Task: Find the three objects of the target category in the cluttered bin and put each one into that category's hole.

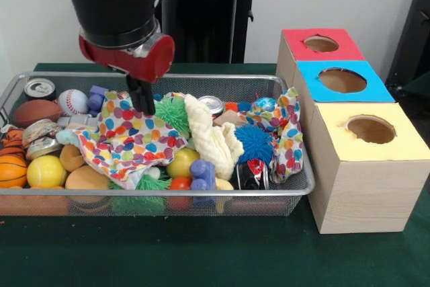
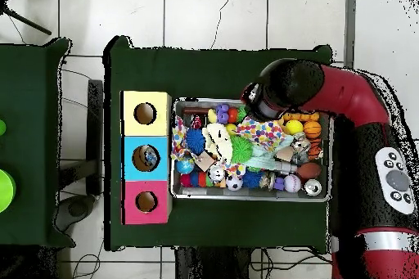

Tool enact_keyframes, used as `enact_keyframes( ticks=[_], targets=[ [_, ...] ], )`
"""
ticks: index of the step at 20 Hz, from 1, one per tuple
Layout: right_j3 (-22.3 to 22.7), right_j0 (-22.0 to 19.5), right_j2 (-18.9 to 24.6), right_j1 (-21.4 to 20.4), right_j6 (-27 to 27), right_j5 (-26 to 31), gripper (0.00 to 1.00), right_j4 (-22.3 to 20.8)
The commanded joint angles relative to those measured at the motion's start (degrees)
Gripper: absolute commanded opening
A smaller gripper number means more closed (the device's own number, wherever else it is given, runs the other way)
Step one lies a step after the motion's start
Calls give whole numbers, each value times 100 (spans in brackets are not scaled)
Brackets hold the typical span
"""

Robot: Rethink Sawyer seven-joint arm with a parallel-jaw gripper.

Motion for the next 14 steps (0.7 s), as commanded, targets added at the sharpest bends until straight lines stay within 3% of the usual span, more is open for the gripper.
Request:
enact_keyframes(
  ticks=[1, 5, 6, 14],
  targets=[
    [158, -235, 469, 348, -2072, -202, 0, -474],
    [389, -317, 519, 297, -1922, -431, 0, -566],
    [448, -359, 559, 286, -1828, -473, 100, -585],
    [565, -333, 557, 229, -1681, -356, 100, -668]
  ],
)
